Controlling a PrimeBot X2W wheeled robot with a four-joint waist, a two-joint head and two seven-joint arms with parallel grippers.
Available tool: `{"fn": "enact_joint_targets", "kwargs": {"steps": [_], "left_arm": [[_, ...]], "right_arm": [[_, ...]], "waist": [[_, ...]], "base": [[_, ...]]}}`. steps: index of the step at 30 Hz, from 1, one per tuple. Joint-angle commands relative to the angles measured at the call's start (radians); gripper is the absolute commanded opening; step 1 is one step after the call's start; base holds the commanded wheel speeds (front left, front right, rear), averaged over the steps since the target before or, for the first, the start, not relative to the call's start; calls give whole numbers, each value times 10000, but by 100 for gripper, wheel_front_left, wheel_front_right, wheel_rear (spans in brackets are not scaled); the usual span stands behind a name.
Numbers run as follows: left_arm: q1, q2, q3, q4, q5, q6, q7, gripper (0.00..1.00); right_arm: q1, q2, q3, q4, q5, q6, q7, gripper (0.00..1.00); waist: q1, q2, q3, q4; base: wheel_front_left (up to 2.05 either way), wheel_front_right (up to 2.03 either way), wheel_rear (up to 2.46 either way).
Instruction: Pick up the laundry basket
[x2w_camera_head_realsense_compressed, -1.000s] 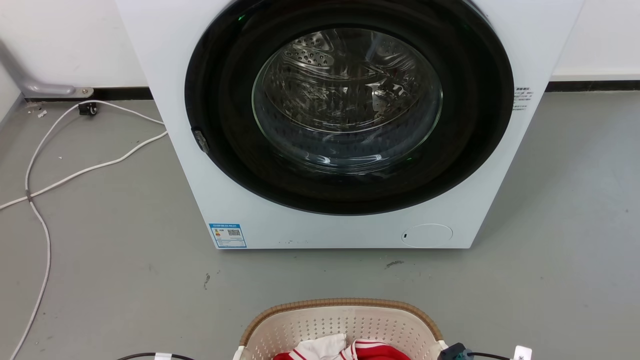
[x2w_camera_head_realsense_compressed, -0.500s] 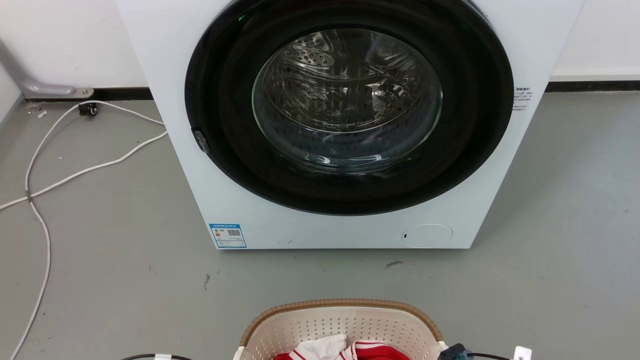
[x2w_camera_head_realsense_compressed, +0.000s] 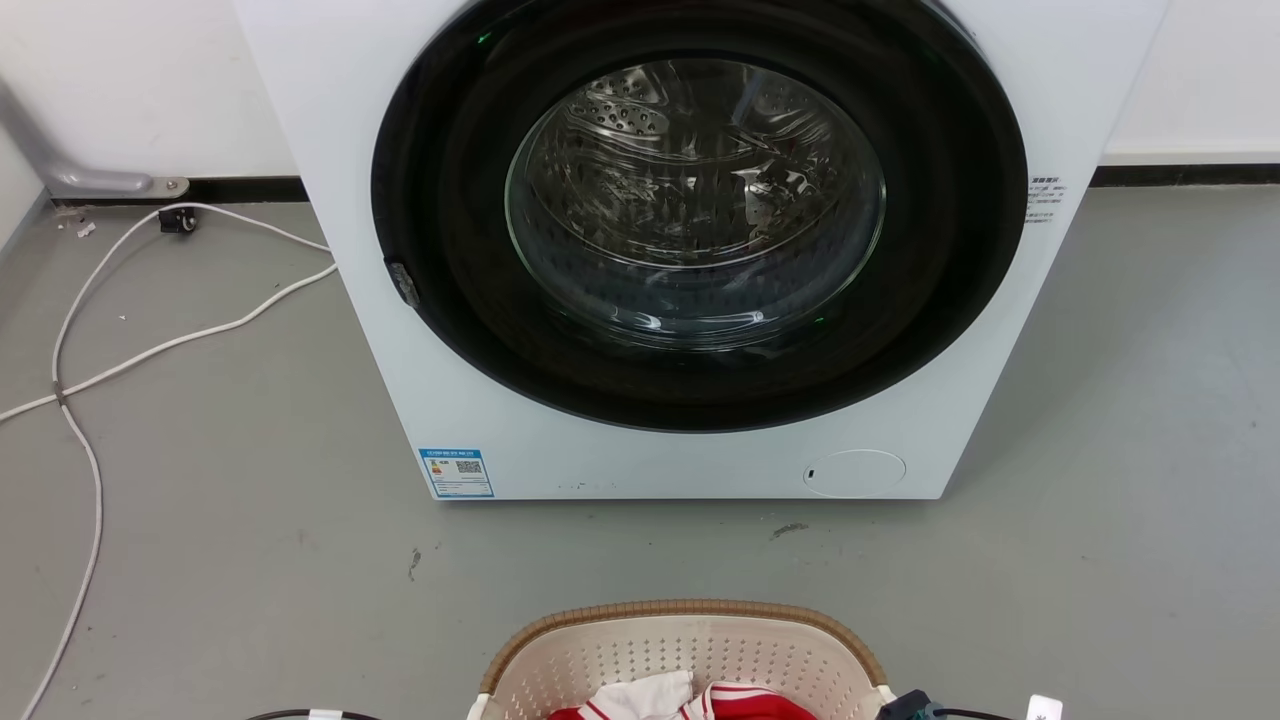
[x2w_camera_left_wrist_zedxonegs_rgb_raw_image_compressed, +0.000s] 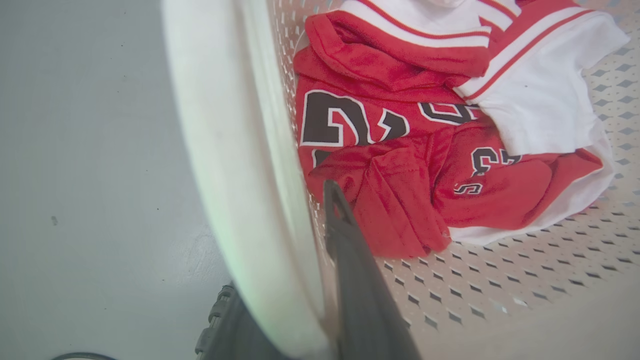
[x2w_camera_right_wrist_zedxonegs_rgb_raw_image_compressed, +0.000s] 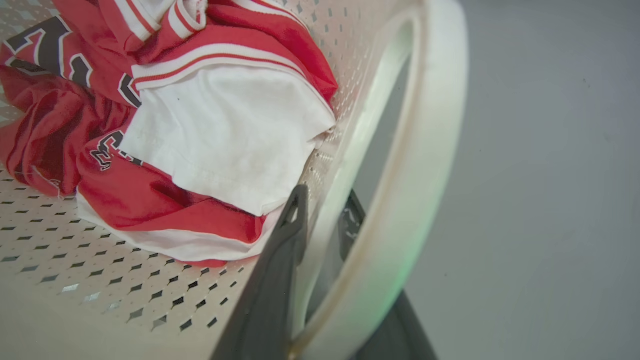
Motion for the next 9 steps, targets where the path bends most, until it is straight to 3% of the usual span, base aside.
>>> {"fn": "enact_joint_targets", "kwargs": {"steps": [1, 9], "left_arm": [[-227, 111, -20, -9, -1, -33, -127, 0], [-227, 85, -146, -6, -134, -33, -146, 0]], "right_arm": [[194, -80, 87, 44, -57, 32, 48, 0], [180, -102, 87, 45, -77, 32, 59, 0]], "waist": [[-1, -1, -2, -1], [-1, -1, 6, -2]], "base": [[0, 0, 0], [0, 0, 0]]}}
